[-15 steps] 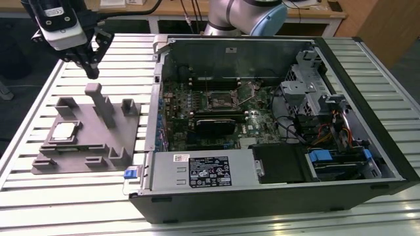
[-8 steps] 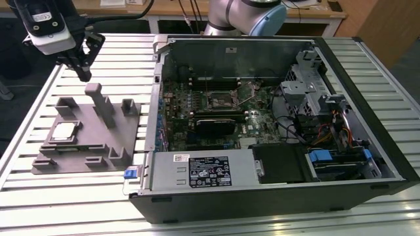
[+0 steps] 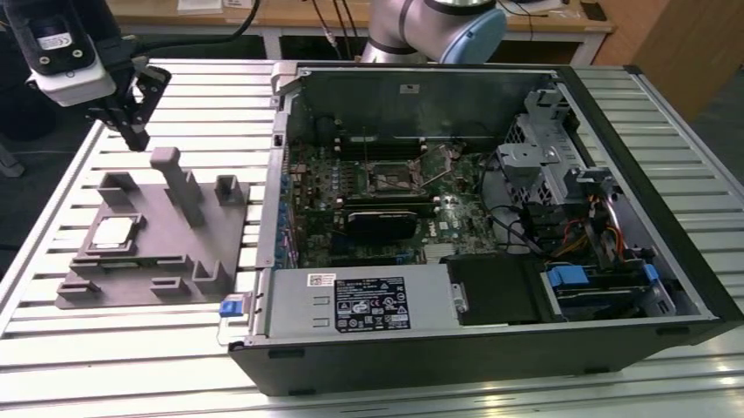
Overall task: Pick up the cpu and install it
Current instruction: 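Reach for the cpu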
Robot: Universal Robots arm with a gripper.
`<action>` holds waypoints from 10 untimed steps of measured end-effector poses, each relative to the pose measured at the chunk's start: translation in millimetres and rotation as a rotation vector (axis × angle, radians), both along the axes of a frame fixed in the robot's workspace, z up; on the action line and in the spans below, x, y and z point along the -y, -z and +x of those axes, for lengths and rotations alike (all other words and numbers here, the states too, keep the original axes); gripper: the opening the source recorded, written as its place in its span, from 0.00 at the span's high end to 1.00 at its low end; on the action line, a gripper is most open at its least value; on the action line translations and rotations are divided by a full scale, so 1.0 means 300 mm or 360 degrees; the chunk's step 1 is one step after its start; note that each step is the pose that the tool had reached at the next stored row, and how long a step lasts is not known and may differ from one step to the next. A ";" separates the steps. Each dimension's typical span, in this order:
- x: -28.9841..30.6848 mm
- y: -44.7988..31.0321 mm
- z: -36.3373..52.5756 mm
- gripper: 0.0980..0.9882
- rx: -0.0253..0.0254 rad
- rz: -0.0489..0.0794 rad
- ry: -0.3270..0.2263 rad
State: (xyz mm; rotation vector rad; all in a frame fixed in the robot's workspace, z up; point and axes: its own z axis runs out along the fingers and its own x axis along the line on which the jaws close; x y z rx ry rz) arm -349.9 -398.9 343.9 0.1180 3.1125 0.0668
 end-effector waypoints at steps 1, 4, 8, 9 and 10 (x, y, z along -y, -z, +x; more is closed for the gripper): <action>0.000 0.004 -0.007 0.99 0.00001 0.0000 0.0000; 0.000 0.017 -0.029 0.99 -0.00001 0.0000 0.0000; -0.002 0.034 -0.060 0.99 0.00000 0.0000 0.0000; -0.003 0.037 -0.068 0.99 0.00000 0.0000 0.0000; -0.003 0.041 -0.076 0.99 0.00000 0.0000 0.0000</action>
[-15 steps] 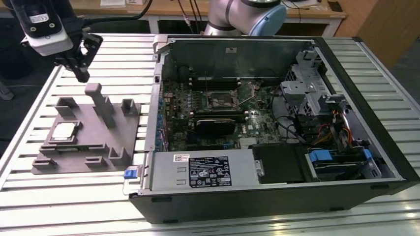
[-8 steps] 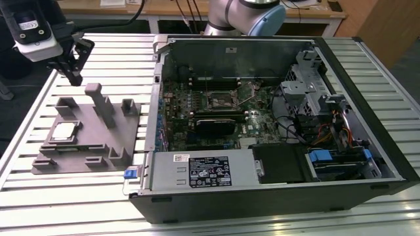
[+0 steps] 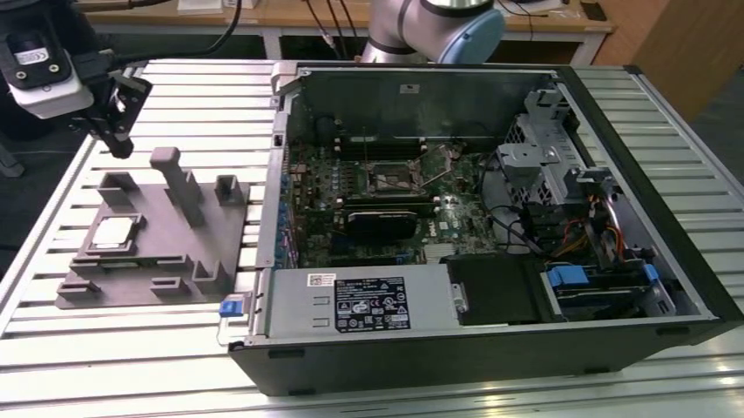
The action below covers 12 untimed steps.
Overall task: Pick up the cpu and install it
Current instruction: 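Reach for the cpu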
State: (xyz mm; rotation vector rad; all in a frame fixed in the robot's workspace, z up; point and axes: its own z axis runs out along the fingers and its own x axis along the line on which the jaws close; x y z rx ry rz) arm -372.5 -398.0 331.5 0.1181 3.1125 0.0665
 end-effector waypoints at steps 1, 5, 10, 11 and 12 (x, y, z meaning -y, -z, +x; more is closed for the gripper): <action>-0.001 0.004 -0.008 0.99 -0.00002 0.0000 0.0000; -0.002 0.023 -0.032 0.99 0.00002 0.0000 0.0000; -0.004 0.045 -0.053 0.99 0.00000 0.0000 0.0000; -0.004 0.048 -0.056 0.99 -0.00001 0.0000 0.0000; -0.004 0.052 -0.059 0.99 0.00001 0.0000 0.0000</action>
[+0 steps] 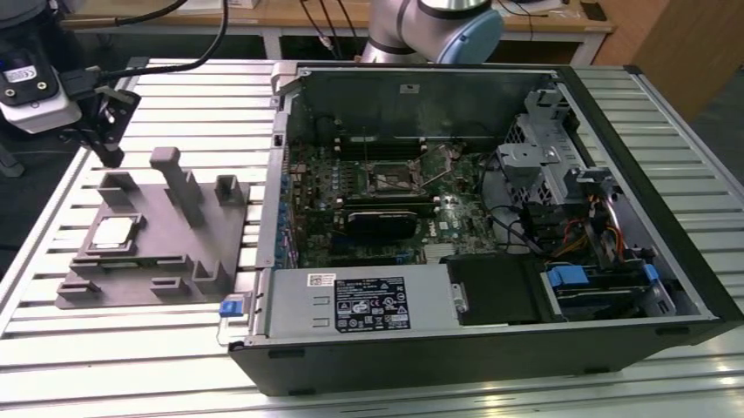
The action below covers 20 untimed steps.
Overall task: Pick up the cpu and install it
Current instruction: 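Reach for the cpu, then pick up the cpu and move it towards the insertion slot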
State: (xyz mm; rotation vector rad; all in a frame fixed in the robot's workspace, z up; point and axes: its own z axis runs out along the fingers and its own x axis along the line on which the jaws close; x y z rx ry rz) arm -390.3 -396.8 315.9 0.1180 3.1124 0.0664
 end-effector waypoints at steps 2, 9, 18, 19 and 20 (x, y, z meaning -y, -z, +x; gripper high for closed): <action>0.000 0.006 -0.005 0.99 0.00000 0.0000 0.0000; 0.000 0.020 -0.018 0.99 -0.00002 0.0000 0.0000; 0.000 0.025 -0.025 0.99 0.00001 0.0000 0.0000; 0.000 0.025 -0.025 0.99 0.00001 0.0000 0.0000; 0.000 0.026 -0.026 0.99 0.00000 0.0000 0.0000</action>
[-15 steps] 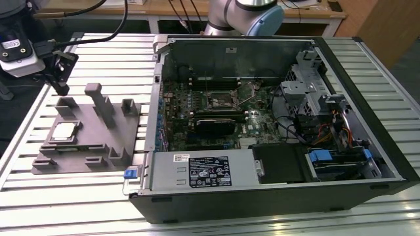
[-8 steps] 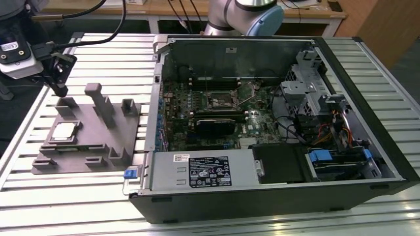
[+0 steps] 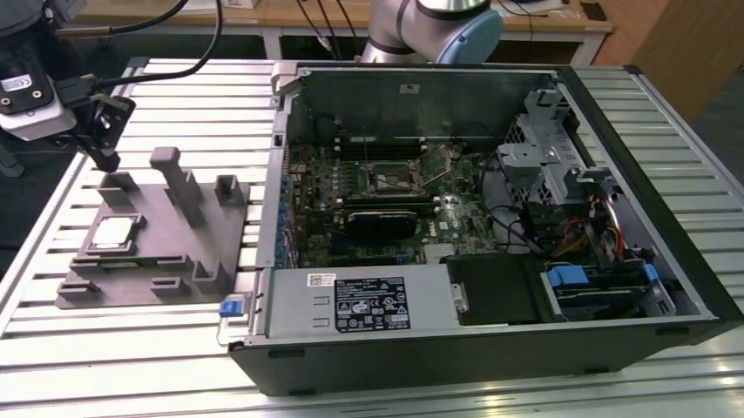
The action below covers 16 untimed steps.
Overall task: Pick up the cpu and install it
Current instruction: 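Pick up the cpu and move it towards the insertion slot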
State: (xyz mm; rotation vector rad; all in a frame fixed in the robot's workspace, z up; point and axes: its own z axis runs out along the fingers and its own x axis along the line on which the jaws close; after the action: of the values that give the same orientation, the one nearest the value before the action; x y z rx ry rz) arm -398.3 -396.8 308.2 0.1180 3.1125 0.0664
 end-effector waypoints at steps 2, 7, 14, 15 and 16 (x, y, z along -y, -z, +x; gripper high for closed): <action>0.000 0.001 -0.002 0.99 0.00000 0.0000 0.0000; 0.000 0.003 -0.009 0.99 0.00000 0.0000 0.0000; 0.000 0.006 -0.017 0.99 0.00000 0.0000 0.0000; 0.000 0.006 -0.018 0.99 -0.00001 0.0000 0.0000; 0.000 0.007 -0.019 0.99 0.00001 0.0000 0.0000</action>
State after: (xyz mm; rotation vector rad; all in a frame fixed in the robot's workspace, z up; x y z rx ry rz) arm -404.0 -396.8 306.2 0.1179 3.1124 0.0660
